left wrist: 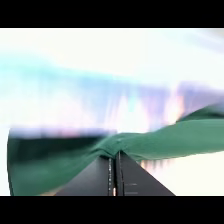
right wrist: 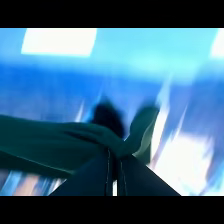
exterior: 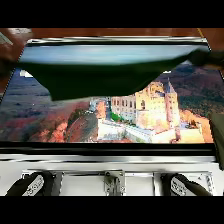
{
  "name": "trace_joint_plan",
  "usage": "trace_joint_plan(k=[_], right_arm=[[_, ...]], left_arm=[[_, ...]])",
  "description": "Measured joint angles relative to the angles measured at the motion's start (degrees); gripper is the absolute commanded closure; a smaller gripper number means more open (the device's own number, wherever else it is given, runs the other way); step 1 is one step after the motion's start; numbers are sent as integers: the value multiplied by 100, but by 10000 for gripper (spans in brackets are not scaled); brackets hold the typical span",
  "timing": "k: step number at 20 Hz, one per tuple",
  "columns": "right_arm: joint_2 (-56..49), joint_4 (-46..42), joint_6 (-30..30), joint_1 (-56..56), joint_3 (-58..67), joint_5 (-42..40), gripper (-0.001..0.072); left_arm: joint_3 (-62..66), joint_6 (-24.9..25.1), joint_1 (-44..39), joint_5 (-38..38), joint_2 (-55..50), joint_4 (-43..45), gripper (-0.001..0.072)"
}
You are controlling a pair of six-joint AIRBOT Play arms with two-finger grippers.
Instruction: Fold the shirts.
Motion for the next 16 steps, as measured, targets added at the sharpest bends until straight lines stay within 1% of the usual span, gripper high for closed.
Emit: trace_joint_plan(k=[3, 4, 6, 9, 11, 14, 16], right_arm=[[1414, -828, 535, -4, 684, -505, 648], [1840, -1128, 752, -4, 809, -614, 648], [2490, -1624, 1093, 0, 951, -651, 648], [3165, -2291, 1405, 2, 1056, -437, 648], [3353, -2693, 1508, 4, 1080, -186, 648], [3285, -3027, 1567, 4, 1104, 264, 648], [2959, -3088, 1563, 4, 1102, 920, 648]], left_arm=[[1958, -295, 0, -24, 240, 9, 675], [2428, -391, 0, -13, 341, 4, 675], [2962, -605, 0, -87, 573, 35, 675], [3248, -940, 0, -525, 901, 452, 675], [3292, -1060, 0, -905, 1038, 861, 675], [3093, -1158, 0, -1517, 1106, 1427, 675], [2684, -1180, 0, -1827, 1097, 1628, 675]])
